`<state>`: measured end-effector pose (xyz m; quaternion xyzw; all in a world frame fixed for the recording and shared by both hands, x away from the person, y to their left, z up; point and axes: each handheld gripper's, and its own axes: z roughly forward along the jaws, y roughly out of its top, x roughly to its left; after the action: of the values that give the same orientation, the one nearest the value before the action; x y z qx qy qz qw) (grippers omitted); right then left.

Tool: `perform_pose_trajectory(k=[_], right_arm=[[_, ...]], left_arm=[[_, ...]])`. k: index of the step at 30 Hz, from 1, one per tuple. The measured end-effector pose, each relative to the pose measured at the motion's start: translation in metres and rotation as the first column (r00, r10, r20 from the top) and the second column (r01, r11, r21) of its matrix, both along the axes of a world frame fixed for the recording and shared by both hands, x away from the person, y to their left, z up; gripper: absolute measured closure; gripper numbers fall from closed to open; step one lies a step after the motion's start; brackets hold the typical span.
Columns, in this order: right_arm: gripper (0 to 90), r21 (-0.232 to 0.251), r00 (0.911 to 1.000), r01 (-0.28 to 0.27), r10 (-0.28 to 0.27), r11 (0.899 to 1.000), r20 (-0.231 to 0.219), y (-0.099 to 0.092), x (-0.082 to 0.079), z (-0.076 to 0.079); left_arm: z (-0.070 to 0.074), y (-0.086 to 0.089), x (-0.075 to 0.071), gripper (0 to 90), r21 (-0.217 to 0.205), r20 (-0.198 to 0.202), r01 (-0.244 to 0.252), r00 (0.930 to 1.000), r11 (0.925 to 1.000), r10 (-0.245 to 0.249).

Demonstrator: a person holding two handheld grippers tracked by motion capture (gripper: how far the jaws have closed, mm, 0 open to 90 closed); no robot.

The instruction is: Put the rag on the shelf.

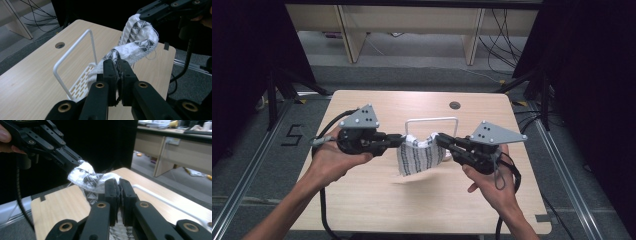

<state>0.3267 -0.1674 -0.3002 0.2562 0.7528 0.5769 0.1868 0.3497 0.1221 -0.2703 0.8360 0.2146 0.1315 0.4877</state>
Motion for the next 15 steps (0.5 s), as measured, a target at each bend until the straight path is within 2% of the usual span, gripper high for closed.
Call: perform_pose_trajectory(k=[3,4,6,7,8,13,14,15], right_arm=[[86.6,0.016,0.9997,0.024,-0.024,1.0,0.011,-0.006,0.004,0.004],[86.6,0.023,0.9994,0.034,-0.034,0.999,0.001,-0.007,0.005,0.005],[86.5,0.02,0.9991,0.04,-0.04,0.999,0.01,-0.011,0.01,0.007],[86.5,0.02,0.9984,0.048,-0.048,0.999,0.028,-0.013,0.012,0.008],[86.6,0.023,0.9985,0.054,-0.054,0.998,0.009,-0.013,0.013,0.009],[86.5,0.027,0.9967,0.079,-0.08,0.997,0.014,-0.018,0.026,0.013],[86.5,0.034,0.9966,0.082,-0.082,0.996,0.003,-0.018,0.028,0.014],[86.5,0.028,0.9958,0.089,-0.09,0.996,0.019,-0.02,0.032,0.015]], left_arm=[[0.004,-0.006,0.009,85.6,-0.005,-0.003,-0.005,1.0,1.0,0.005],[0.005,-0.008,0.012,85.6,-0.005,-0.005,-0.007,1.0,1.0,0.007],[0.006,-0.012,0.018,85.6,-0.012,-0.005,-0.013,0.9999,0.9998,0.013],[0.007,-0.013,0.021,85.6,-0.008,-0.009,-0.015,0.9998,0.9999,0.015],[0.008,-0.015,0.024,85.6,-0.017,-0.008,-0.018,0.9998,0.9997,0.018],[0.012,-0.021,0.039,85.6,-0.026,-0.012,-0.034,0.9993,0.9991,0.034],[0.013,-0.022,0.041,85.6,-0.034,-0.014,-0.041,0.9991,0.9986,0.041],[0.014,-0.023,0.044,85.5,-0.033,-0.014,-0.043,0.999,0.9985,0.043]])
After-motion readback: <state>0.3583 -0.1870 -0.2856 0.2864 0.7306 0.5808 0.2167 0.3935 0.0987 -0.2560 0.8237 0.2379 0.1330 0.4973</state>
